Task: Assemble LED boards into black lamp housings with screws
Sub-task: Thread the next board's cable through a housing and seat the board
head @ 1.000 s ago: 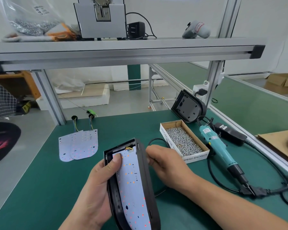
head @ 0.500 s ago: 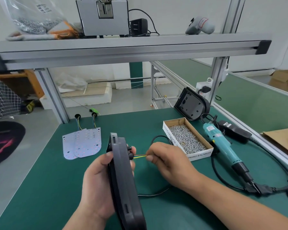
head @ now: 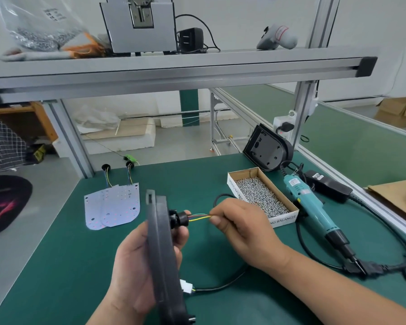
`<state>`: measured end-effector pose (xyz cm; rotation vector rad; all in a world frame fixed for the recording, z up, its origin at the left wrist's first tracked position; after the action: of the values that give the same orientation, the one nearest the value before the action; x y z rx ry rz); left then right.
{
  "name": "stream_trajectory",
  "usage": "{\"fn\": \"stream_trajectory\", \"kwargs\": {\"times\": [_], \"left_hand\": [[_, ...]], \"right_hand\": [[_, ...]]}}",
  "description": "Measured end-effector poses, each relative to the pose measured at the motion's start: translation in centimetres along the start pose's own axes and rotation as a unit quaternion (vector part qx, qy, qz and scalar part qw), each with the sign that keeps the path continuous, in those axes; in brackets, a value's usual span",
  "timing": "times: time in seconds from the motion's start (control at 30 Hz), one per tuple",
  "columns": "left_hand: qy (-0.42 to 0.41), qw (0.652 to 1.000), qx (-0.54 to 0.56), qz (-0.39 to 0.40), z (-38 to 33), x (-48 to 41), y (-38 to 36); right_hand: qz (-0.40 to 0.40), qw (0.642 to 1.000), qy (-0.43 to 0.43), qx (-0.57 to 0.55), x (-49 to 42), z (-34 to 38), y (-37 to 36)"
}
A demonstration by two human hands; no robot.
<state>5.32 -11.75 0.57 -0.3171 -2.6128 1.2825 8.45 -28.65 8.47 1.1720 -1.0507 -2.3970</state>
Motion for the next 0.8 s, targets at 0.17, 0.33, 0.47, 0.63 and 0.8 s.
{"fn": "stream_trajectory", "kwargs": {"times": [0.17,0.33,0.47,0.63,0.8], "left_hand": [[-0.005,0.999,-0.011,0.034,-0.2,-0.3,-1.3],[0.01,0.998,-0.006,0.065,0.0,-0.2,-2.2],[-0.007,0.999,-0.019,0.05,-0.2,-0.1,-1.3],[-0.027,0.996,-0.079,0.037,-1.1,0.0,-0.4],[0.012,0.996,-0.076,0.041,-0.1,0.0,-0.9]], "right_hand": [[0.0,1.0,0.008,0.021,-0.1,0.1,0.7],[0.046,0.996,0.044,0.062,-0.3,0.9,-0.2],[0.082,0.994,0.049,0.059,-0.3,1.1,-1.5],[0.088,0.994,0.03,0.049,-0.7,0.8,-1.6],[0.086,0.994,0.028,0.054,-0.3,0.3,-1.3]]}}
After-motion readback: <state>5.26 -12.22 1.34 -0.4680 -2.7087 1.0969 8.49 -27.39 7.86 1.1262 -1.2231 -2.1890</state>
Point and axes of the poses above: each hand's wrist, its own x-axis away from the middle knuckle, its own y-axis out of the back of the hand, z = x × y, the point moved 10 cm from there along -x, towards the middle knuckle, and after that the axes turned 12 degrees about z, right-handed, at the moved point
